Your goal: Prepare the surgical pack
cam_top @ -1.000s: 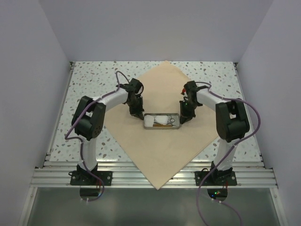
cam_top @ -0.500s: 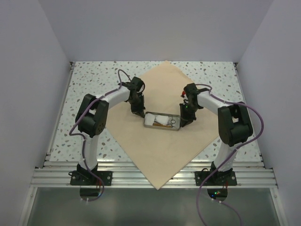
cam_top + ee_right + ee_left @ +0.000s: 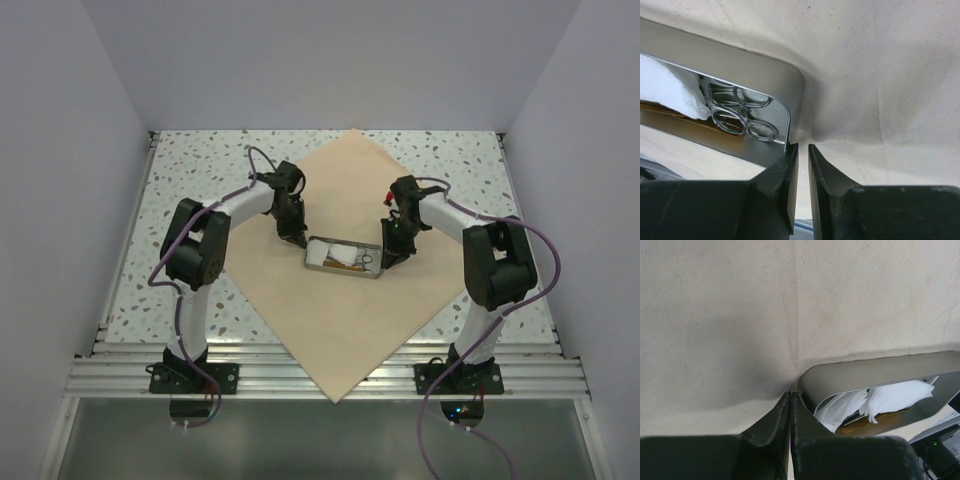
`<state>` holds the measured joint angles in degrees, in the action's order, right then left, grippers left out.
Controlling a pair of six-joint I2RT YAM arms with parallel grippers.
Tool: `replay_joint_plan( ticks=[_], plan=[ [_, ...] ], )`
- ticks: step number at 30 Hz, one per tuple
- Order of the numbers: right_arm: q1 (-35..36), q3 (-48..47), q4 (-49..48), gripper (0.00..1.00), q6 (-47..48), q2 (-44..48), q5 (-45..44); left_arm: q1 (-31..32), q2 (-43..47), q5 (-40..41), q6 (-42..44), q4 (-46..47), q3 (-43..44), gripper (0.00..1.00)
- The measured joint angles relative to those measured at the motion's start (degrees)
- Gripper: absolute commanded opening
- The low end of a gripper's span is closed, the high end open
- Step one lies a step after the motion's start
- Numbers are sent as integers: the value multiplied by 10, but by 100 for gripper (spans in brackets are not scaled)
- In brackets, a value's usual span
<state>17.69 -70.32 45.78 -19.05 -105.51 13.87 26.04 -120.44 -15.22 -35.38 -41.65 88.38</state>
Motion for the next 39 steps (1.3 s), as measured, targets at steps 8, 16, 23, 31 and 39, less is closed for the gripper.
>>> replay_joint_plan(
  ticks=[8,16,23,31,39],
  plan=[
    [0,-2,0,20,0,-2,6,-7,-4,-4,0,0,10,7],
    [1,-11,3,24,0,-2,-2,-12,-4,-6,1,0,10,13],
    [2,-49,9,28,1,-12,-19,-13,-4,-9,1,3,-2,16],
    [7,-82,24,48,6,-25,-64,-19,7,-11,5,5,-13,43],
    [7,-137,68,84,30,18,-138,-75,76,4,20,3,-41,49]
  ],
)
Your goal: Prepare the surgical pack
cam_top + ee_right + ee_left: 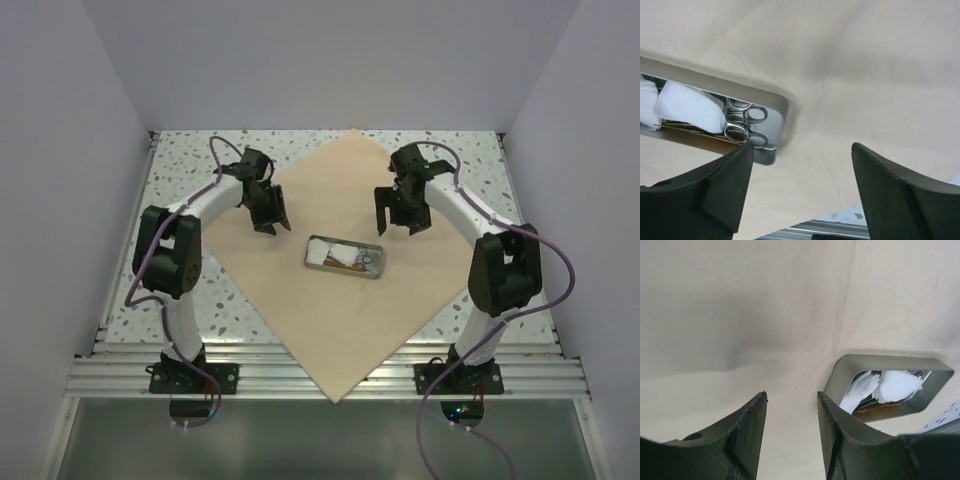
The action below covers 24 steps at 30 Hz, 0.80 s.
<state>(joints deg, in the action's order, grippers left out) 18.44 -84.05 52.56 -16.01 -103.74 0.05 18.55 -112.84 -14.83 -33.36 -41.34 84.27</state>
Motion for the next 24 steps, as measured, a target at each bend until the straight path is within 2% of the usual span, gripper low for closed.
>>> replay_joint_plan(
  ticks=[1,5,8,11,14,15,18,21,24],
  plan=[
    [0,-5,4,99,1,7,-3,-8,8,1,1,1,-2,49],
    [19,-8,10,99,10,31,-42,-28,37,12,14,-5,-9,48],
    [82,-9,20,99,22,53,-103,-28,54,23,28,-16,-9,47],
    [151,-9,28,99,33,78,-101,-26,75,37,41,-28,-12,47],
    [206,9,32,88,35,120,-53,-29,109,51,51,-35,-24,47],
    [225,23,32,77,32,138,-39,-31,120,54,54,-37,-28,47],
    [330,106,12,62,3,200,-5,-43,163,61,55,-39,-45,44],
    [469,195,-10,59,-46,235,27,-66,209,61,55,-36,-74,43],
    [597,254,-33,57,-102,233,41,-88,250,55,54,-30,-120,42]
  ],
)
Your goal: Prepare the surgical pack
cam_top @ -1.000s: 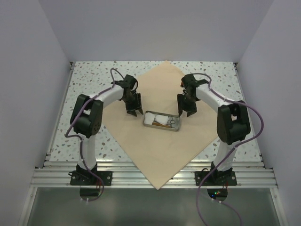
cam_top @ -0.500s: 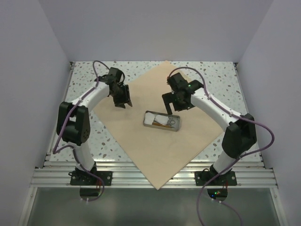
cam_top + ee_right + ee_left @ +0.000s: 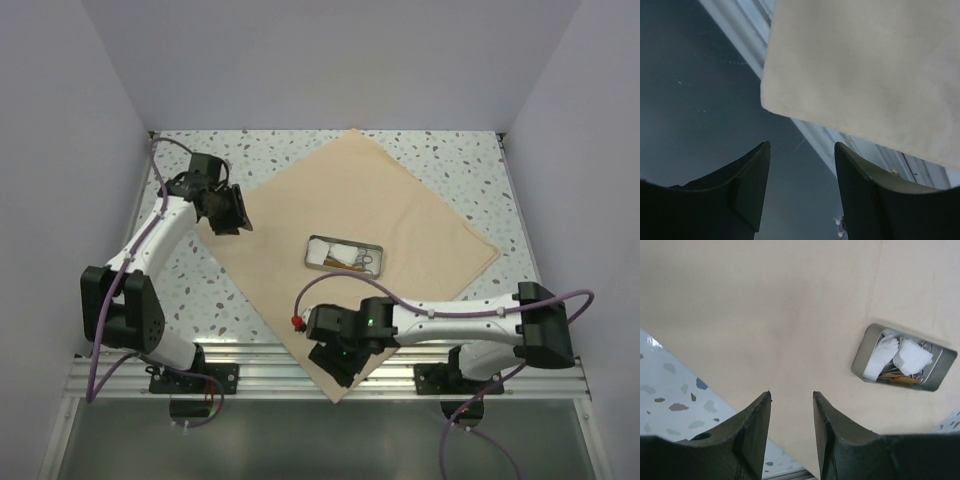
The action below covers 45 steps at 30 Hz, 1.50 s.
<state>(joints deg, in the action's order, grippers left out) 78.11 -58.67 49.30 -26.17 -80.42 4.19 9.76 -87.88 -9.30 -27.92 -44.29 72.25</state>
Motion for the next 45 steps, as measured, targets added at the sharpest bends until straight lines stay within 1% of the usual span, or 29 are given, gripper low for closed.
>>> replay_joint_plan(
  ticks=[2,3,4,6,9,13,17,23,28,32,37,39,40,41,42,44,45],
  plan=[
    [58,7,-7,51,-29,-17,-3,-5,15,-6,0,-2,-26,42],
    [74,5,-18,45,-45,-32,-4,-5,21,-11,0,0,-39,42],
    [111,2,-27,44,-59,-51,-8,-5,26,-16,0,-1,-52,42],
    [154,-13,-38,42,-87,-94,-21,-5,35,-25,1,-2,-73,42],
    [189,-28,-61,43,-120,-145,-44,-5,49,-32,6,-11,-85,43],
    [194,-42,-71,44,-151,-188,-77,-6,75,-40,17,-14,-85,42],
    [197,-80,-55,45,-166,-215,-113,-6,96,-44,23,-16,-87,42],
    [200,-115,-37,47,-175,-217,-157,-6,109,-52,26,-18,-113,42],
    [201,-107,-23,48,-177,-208,-171,-6,110,-54,26,-18,-120,42],
    [201,-73,-19,48,-178,-203,-172,-6,110,-55,26,-17,-122,42],
    [201,-44,-17,45,-179,-193,-171,-6,110,-56,25,-16,-122,42],
    [201,-37,-21,39,-179,-190,-171,-6,108,-56,25,-16,-122,42],
    [201,-35,-21,33,-179,-188,-171,-6,107,-55,25,-16,-122,42],
    [201,-31,-24,20,-180,-185,-171,-6,105,-55,25,-16,-122,42],
    [201,-26,-26,13,-179,-181,-172,-6,103,-55,25,-15,-122,42],
    [200,-17,-24,6,-184,-169,-178,-6,96,-55,25,-14,-122,42],
    [199,-17,-21,6,-187,-166,-180,-7,92,-55,25,-14,-121,42]
  ],
)
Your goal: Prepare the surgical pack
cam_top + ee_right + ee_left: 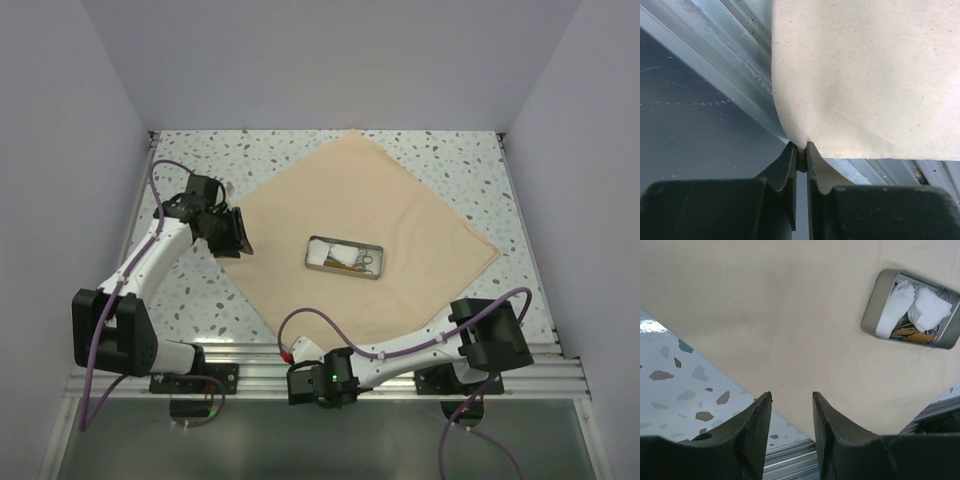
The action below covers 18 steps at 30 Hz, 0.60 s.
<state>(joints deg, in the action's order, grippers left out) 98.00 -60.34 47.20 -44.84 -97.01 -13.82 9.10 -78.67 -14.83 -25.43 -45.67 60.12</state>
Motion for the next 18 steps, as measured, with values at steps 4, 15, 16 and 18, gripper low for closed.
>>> replay_joint_plan(
  ticks=[4,15,16,18],
  plan=[
    [-29,-6,18,0,-3,23,-3,0,-15,0,0,2,5,42],
    [-394,-206,59,0,141,62,-67,-5,-53,0,0,11,26,43],
    [-417,-233,54,0,162,53,-70,-7,-59,0,0,11,31,42],
    [-452,-283,52,0,198,27,-73,-10,-69,0,0,13,38,42]
  ],
)
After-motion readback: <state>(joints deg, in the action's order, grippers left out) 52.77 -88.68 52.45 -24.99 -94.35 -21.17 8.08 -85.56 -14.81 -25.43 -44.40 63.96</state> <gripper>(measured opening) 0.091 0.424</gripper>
